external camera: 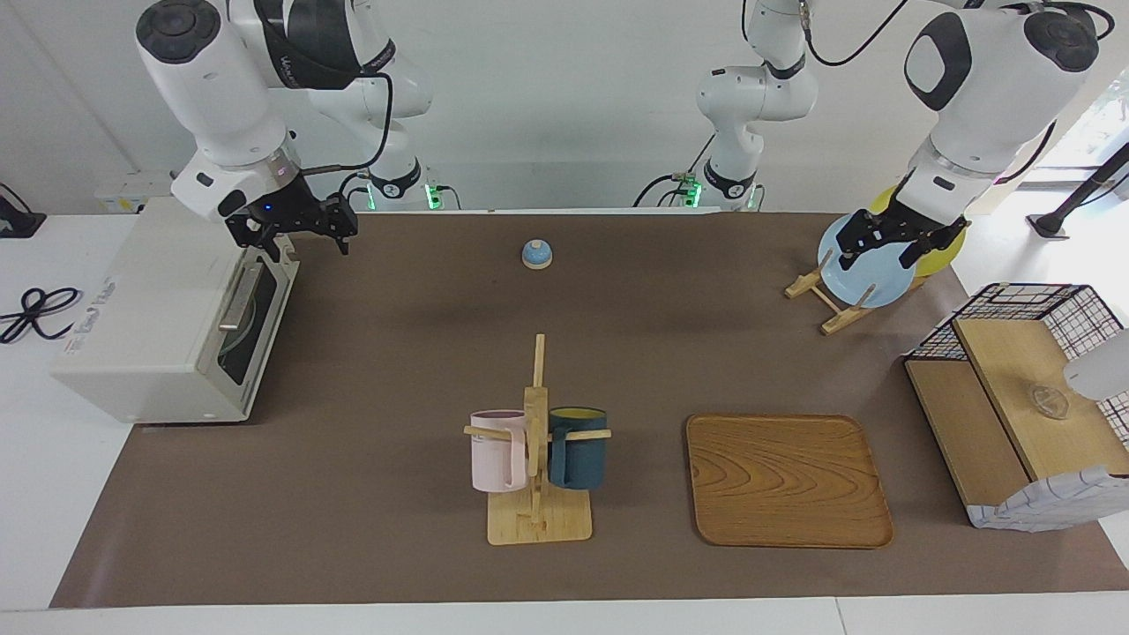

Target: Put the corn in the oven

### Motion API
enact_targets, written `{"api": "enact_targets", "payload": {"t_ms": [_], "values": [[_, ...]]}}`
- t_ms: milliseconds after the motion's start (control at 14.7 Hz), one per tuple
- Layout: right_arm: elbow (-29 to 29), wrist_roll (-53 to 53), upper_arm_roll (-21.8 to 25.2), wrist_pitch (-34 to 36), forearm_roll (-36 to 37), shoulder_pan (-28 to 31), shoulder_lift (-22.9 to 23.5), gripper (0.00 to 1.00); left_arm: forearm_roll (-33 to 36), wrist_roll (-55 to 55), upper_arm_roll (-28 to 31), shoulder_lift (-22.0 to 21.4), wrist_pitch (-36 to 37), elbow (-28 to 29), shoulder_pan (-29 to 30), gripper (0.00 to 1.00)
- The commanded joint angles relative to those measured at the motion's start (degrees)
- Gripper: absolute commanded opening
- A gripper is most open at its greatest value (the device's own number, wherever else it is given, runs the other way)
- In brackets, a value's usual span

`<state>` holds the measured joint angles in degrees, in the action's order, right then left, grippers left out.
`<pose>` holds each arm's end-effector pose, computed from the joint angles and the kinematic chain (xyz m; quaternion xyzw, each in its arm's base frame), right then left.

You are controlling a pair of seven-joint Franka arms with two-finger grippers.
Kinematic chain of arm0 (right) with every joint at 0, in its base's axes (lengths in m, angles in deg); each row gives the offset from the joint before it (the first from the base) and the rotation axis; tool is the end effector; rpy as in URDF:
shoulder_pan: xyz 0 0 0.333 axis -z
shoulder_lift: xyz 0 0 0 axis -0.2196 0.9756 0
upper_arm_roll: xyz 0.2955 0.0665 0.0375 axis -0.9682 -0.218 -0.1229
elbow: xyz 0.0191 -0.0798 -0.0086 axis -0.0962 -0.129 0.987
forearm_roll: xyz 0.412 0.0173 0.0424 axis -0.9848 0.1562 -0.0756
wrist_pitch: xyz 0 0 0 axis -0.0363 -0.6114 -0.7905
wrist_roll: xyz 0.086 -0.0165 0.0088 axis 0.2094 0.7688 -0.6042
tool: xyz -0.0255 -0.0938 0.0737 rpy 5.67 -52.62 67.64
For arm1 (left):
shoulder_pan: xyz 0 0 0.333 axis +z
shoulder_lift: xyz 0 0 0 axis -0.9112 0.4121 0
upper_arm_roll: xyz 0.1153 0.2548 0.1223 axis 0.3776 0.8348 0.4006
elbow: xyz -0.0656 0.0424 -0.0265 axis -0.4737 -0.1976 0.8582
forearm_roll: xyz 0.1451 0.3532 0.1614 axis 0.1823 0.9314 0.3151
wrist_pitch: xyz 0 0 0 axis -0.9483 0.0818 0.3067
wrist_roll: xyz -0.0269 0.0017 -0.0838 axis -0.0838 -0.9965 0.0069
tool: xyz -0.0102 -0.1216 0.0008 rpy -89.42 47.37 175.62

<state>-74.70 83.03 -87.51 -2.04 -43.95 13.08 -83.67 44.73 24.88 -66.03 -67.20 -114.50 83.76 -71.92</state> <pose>0.5652 0.0273 0.5503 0.9962 0.0677 -0.0527 0.0154 0.5748 -0.0303 0.5517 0.9996 -0.0243 -0.0145 0.0100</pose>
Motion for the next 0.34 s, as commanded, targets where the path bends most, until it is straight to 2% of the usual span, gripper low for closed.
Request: {"api": "enact_targets", "payload": {"t_ms": [0,273], "values": [[2.68,-0.69,0.18,1.74,-0.74,0.66,0.73,1.0,1.23,0.24,-0.49,-0.5,-0.43,0.09,0.54,1.0],[2.68,-0.69,0.27,2.1,-0.83,0.66,0.73,1.0,1.23,0.24,-0.49,-0.5,-0.43,0.09,0.54,1.0]]}}
